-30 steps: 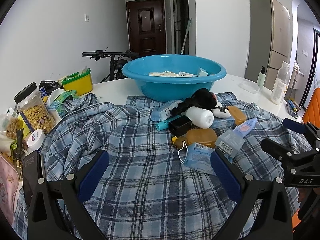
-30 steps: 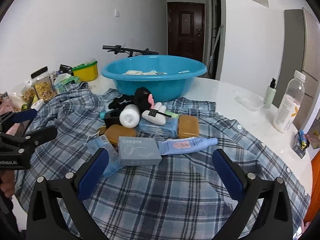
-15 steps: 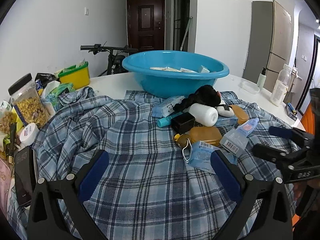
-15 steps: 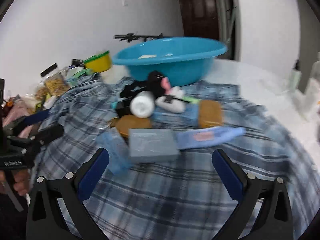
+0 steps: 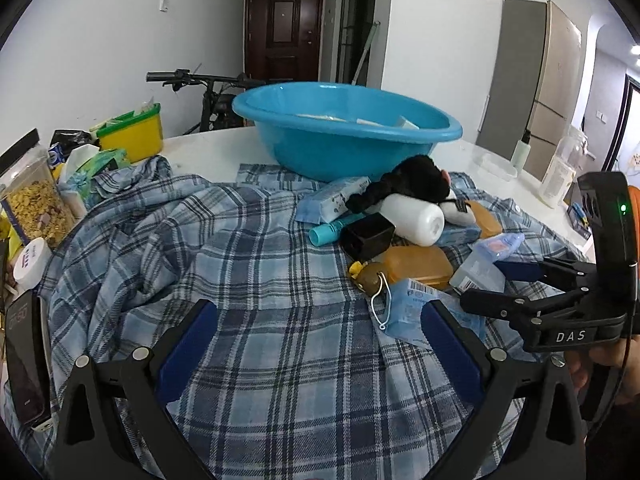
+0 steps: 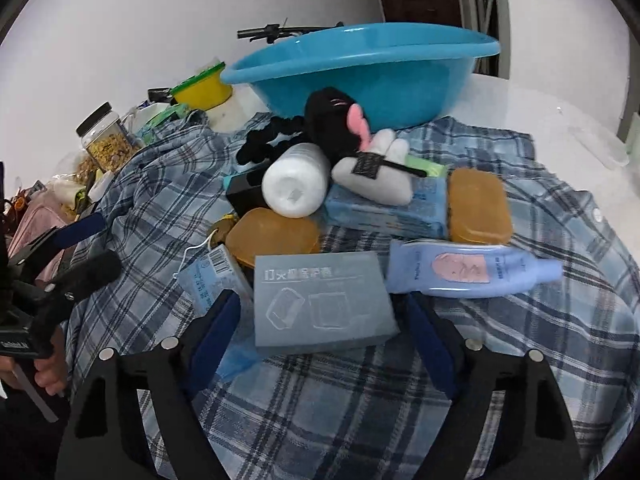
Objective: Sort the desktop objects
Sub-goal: 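Reach the right tool toward the grey box while the left tool approaches the blue packet, then close the right tool on the grey box while the left tool grips the blue packet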
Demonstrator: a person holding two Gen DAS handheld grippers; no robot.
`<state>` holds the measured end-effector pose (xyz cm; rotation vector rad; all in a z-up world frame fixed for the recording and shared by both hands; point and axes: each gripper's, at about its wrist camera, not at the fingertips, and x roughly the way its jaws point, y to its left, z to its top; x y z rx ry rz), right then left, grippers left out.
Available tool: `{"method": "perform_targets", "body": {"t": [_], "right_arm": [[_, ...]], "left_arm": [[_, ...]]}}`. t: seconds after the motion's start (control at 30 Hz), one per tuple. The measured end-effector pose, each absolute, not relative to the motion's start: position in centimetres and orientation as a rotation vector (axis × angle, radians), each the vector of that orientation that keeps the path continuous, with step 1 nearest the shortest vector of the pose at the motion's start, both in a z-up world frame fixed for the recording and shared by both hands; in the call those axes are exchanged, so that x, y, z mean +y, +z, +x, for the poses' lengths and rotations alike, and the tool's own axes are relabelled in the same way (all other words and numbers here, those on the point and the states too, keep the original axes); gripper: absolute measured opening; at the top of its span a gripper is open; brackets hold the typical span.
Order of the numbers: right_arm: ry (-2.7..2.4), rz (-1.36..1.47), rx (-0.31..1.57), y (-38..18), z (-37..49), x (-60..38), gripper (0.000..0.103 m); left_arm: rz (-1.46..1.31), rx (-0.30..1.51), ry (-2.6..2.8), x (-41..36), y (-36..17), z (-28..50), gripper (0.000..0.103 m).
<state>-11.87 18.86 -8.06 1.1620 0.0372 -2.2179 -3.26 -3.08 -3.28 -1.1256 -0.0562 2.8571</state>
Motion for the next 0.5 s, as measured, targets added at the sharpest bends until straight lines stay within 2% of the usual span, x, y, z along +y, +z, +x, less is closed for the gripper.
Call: {"method": "perform_targets", "body": {"t": [0.1, 0.5], "right_arm": [[-2.214, 1.149, 0.017, -8.1, -11.9, 19.0, 0.066], [-2.267, 1.017, -0.077, -5.5, -10.3, 23.2, 0.063]], "left_arm": [[-1.140, -0.028, 2.843, -2.6, -3.6, -3.5, 0.103], [-1.184, 0.135, 2.730, 2.9, -4.2, -4.9, 0.103]]}}
